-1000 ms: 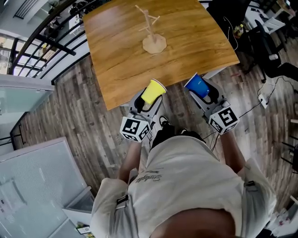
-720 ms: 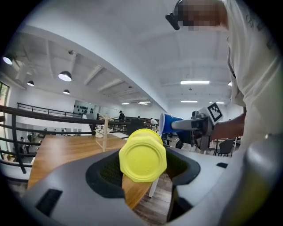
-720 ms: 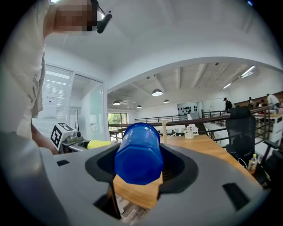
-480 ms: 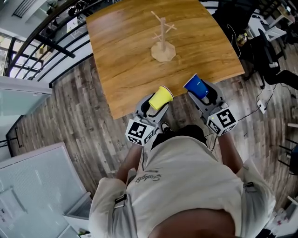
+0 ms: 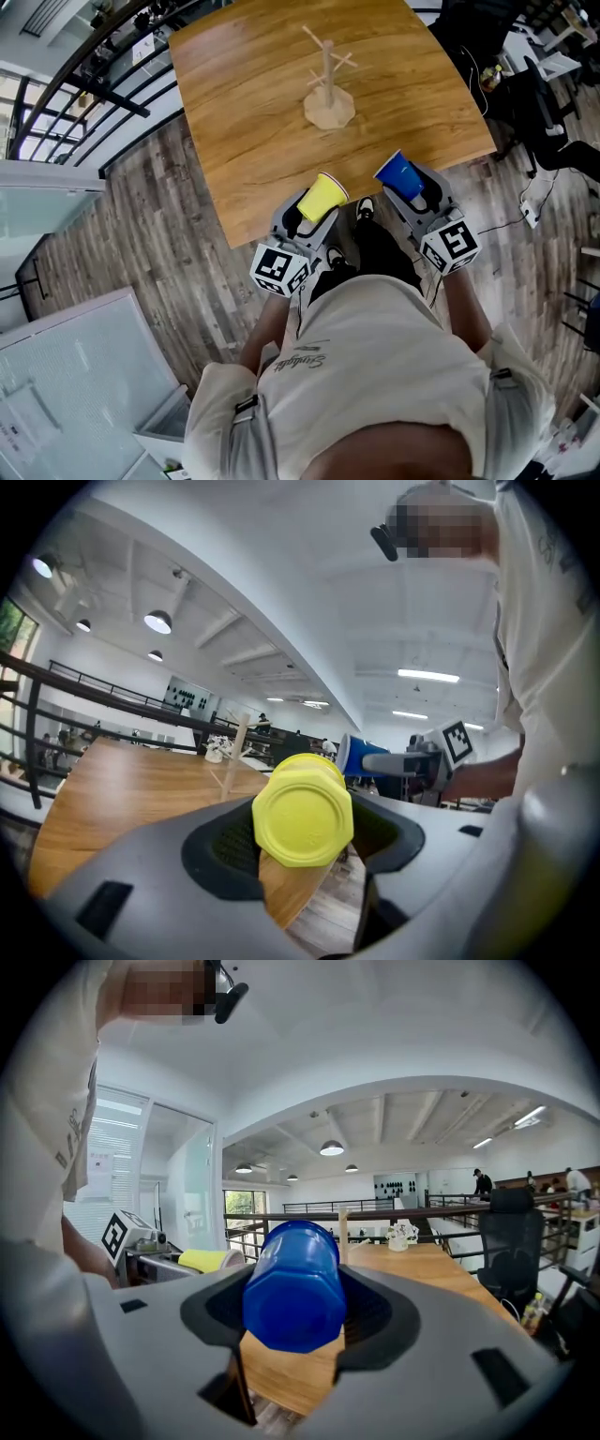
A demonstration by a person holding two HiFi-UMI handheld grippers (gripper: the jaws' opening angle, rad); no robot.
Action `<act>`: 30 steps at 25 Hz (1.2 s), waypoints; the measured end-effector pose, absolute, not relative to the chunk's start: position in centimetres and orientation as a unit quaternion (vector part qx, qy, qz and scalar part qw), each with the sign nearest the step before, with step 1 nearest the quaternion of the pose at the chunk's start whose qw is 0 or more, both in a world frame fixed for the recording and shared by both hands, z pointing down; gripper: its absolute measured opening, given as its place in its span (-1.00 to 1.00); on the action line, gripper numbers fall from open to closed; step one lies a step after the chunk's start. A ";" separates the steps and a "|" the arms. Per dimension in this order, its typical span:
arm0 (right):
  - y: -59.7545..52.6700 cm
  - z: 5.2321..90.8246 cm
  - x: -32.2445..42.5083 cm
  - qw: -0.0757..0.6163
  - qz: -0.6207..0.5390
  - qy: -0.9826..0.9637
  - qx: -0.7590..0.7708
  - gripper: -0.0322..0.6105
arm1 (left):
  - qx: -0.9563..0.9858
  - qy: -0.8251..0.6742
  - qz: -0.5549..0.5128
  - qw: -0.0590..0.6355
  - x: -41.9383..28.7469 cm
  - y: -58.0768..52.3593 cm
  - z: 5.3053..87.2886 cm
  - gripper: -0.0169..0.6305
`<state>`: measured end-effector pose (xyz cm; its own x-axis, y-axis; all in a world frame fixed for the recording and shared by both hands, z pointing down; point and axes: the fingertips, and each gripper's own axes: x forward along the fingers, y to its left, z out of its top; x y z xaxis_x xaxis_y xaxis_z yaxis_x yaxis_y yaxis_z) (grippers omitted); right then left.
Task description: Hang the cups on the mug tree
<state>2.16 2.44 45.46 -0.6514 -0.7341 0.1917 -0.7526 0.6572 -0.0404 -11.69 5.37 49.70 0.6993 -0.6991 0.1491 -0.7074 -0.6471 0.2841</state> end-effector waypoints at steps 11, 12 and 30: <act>-7.2 47.7 3.7 0.075 0.073 -0.924 0.369 -0.14 | 0.880 -0.453 0.014 0.144 -13.2 -5.1 46.0 -0.12; -8.1 47.6 3.8 0.071 0.075 -0.924 0.368 -0.14 | 0.879 -0.455 0.018 0.139 -12.9 -6.1 45.8 -0.12; -16.7 52.0 5.3 0.104 0.115 -0.944 0.290 -0.14 | 0.856 -0.503 0.049 0.109 -9.5 -14.2 45.1 -0.12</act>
<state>5.30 -16.73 51.99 -0.8096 -0.5242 0.2640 -0.5723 0.8049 -0.1567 -9.51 -14.17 45.09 0.4895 -0.8503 0.1934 -0.8716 -0.4708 0.1365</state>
